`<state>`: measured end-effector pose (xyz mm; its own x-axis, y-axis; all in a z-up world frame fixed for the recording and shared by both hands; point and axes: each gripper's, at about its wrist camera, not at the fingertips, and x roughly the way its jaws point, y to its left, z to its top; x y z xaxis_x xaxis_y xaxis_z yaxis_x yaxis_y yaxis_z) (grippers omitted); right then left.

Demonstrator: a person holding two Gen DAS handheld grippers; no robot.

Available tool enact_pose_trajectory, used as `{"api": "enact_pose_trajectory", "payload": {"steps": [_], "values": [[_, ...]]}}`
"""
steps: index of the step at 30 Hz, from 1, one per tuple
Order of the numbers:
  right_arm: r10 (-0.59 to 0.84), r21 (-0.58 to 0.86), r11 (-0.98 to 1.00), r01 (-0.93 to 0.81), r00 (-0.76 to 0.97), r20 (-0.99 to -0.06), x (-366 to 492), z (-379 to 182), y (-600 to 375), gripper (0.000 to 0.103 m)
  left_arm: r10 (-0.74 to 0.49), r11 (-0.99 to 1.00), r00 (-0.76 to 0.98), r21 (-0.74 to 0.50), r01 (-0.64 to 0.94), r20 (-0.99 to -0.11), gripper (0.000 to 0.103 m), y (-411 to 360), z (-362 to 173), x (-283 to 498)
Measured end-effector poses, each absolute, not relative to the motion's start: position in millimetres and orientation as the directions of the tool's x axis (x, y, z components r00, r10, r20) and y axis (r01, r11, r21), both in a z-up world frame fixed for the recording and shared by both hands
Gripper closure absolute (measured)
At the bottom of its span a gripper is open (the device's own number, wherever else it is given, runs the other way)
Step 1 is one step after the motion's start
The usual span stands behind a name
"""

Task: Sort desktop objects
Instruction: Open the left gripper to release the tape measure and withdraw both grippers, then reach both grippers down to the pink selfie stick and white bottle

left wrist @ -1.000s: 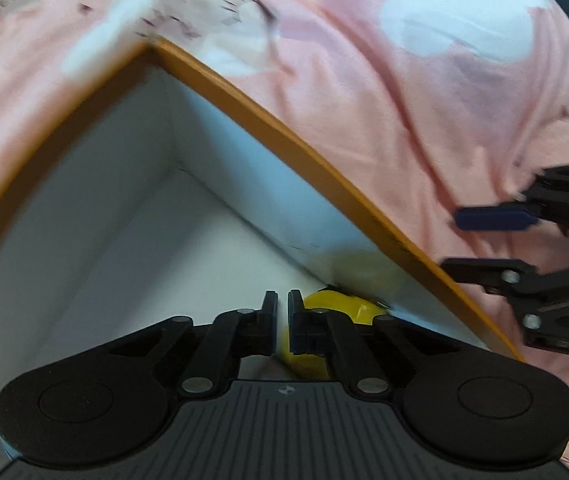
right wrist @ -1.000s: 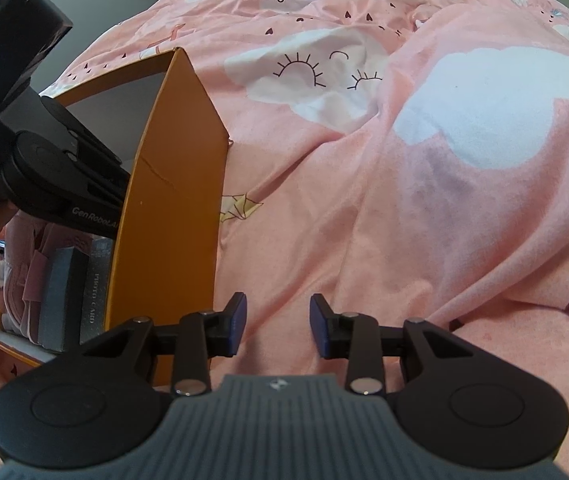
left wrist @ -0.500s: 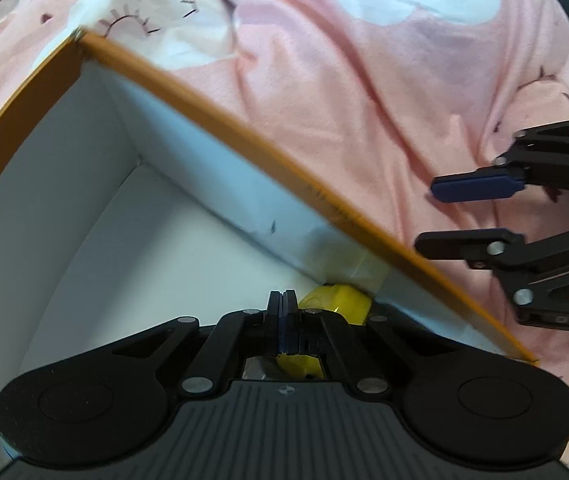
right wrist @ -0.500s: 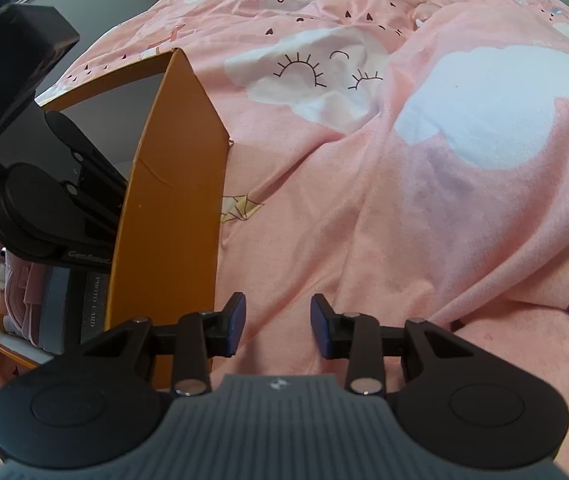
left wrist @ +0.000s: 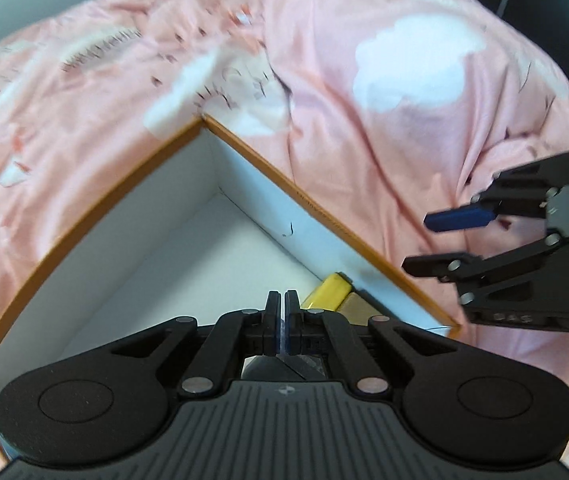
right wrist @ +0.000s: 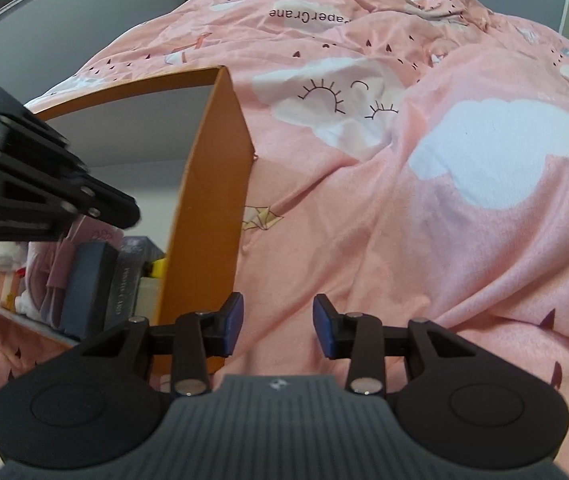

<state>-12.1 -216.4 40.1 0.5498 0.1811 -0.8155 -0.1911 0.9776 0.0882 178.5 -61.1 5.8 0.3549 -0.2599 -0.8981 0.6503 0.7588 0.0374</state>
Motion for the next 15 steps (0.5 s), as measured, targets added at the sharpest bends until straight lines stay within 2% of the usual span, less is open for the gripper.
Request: {"api": "enact_pose_trajectory", "payload": {"steps": [4,9,15], "values": [[0.180,0.075,0.976,-0.205,0.559,-0.810,-22.5,46.0,-212.3,0.062,-0.295,0.786,0.459,0.060,0.615,-0.838,0.090,-45.9,33.4,148.1],[0.173,0.055,0.976,-0.209,0.601,-0.780,-37.3,52.6,-209.4,0.062,-0.294,0.821,0.535,0.078,0.566,-0.792,0.089,-36.9,53.4,113.8],[0.196,0.034,0.967,-0.252,0.651,-0.734,-58.9,62.8,-206.0,0.062,-0.282,0.861,0.543,0.041,0.506,-0.791,0.089,-17.7,64.7,71.8]]}}
